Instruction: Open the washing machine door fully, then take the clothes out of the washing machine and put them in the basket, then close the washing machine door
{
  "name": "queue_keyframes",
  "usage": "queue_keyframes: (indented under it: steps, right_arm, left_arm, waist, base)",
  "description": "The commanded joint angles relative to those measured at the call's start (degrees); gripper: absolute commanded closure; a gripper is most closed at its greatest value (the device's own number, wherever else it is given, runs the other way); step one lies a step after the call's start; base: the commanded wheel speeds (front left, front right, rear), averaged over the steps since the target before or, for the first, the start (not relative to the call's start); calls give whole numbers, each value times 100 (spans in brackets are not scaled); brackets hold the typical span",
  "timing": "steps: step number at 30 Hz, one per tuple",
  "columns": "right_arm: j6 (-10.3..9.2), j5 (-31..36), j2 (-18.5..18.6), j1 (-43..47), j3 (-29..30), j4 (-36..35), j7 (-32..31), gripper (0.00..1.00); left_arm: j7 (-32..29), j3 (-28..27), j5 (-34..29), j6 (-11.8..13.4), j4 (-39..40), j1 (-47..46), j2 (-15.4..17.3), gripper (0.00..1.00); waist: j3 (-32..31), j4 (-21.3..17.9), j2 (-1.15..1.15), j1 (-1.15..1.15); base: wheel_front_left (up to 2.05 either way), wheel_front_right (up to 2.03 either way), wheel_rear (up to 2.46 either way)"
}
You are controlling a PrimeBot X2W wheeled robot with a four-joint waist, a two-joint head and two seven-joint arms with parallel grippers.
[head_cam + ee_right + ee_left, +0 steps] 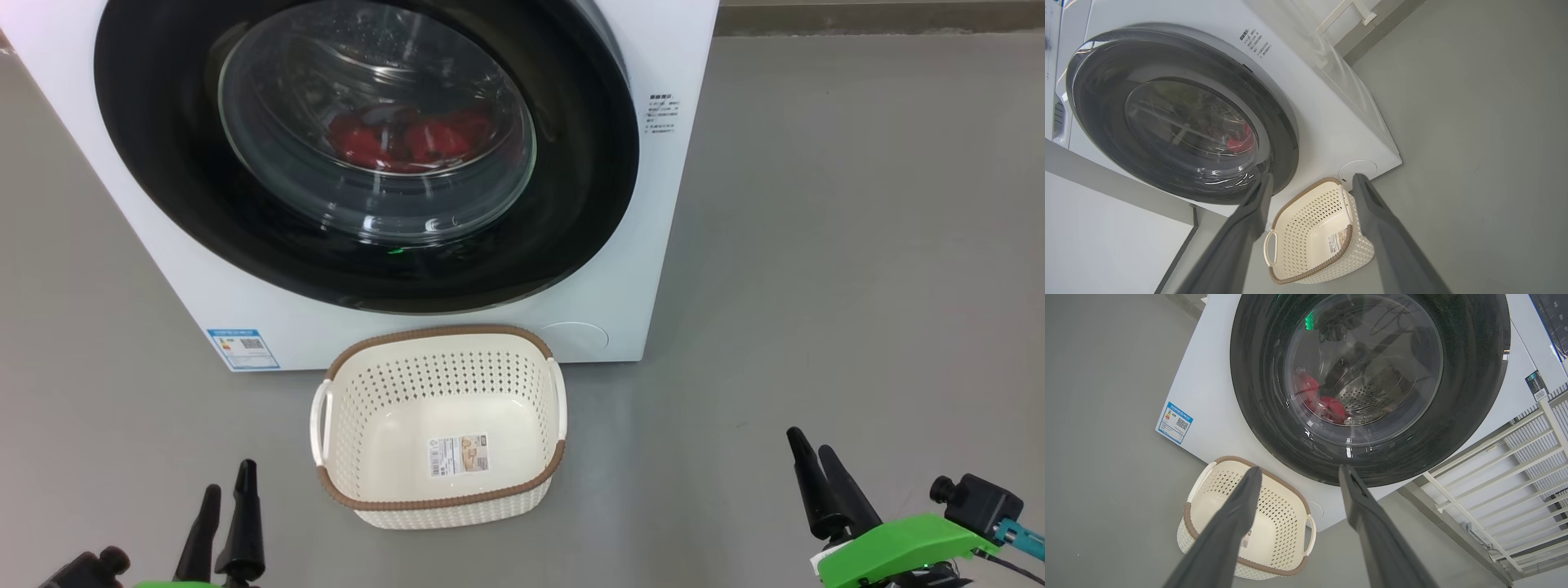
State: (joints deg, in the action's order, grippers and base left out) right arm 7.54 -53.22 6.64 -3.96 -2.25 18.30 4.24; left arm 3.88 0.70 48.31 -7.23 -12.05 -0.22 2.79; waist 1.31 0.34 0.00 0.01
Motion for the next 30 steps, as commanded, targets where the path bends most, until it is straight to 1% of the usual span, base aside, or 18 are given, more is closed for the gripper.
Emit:
queue_keyframes:
  steps: [1,30]
  right_arm:
    - [-3,186,90,-249,-121,-141,79,0]
    - [-4,1956,326,-256,-468,-218,548,0]
  left_arm:
    - [98,-70,-218,-14,196,-56,118,0]
    - [575,77,-2182,-19,469,38,212,0]
  waist:
    - [3,3,0,-1]
    - [-26,-14,0,-1]
  base:
    - [0,0,0]
    - [0,0,0]
